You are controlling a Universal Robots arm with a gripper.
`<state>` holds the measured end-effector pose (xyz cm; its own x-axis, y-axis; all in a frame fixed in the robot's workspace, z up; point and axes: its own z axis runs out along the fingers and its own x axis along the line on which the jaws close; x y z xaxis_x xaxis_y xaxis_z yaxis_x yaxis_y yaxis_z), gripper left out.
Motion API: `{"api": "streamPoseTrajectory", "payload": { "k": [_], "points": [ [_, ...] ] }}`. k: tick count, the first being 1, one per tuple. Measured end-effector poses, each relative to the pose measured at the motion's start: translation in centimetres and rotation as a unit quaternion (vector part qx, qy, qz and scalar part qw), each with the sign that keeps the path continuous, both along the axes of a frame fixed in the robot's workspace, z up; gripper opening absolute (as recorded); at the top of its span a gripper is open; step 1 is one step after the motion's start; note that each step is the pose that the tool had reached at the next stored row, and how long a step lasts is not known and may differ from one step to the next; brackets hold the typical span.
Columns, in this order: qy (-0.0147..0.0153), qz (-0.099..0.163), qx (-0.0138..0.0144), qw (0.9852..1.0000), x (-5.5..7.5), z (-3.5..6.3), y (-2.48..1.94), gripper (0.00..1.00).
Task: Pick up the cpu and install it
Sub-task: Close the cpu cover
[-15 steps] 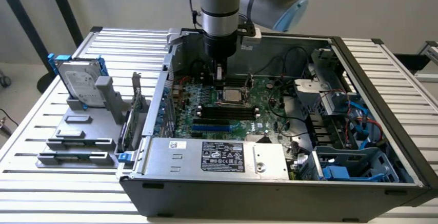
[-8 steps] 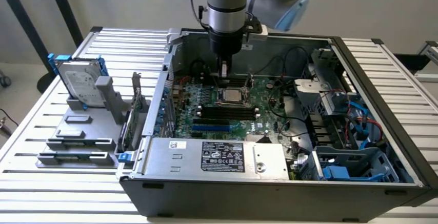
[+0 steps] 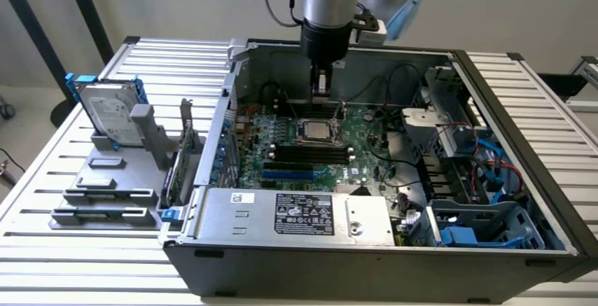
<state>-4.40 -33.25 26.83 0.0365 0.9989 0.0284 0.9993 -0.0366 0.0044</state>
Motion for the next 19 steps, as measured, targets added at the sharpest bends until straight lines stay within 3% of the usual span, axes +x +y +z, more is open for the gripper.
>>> {"api": "streamPoseTrajectory", "payload": {
  "k": [10, 15, 19],
  "points": [
    [0.007, 0.0, 0.0032, 1.0, 4.5, 2.77, -0.38, 0.11],
    [0.0093, 0.0, 0.0036, 1.0, 6.7, 2.65, -0.47, 0.11],
    [0.0093, 0.0, 0.0036, 0.9999, 7.3, 1.92, -0.47, 0.11]
  ]
}}
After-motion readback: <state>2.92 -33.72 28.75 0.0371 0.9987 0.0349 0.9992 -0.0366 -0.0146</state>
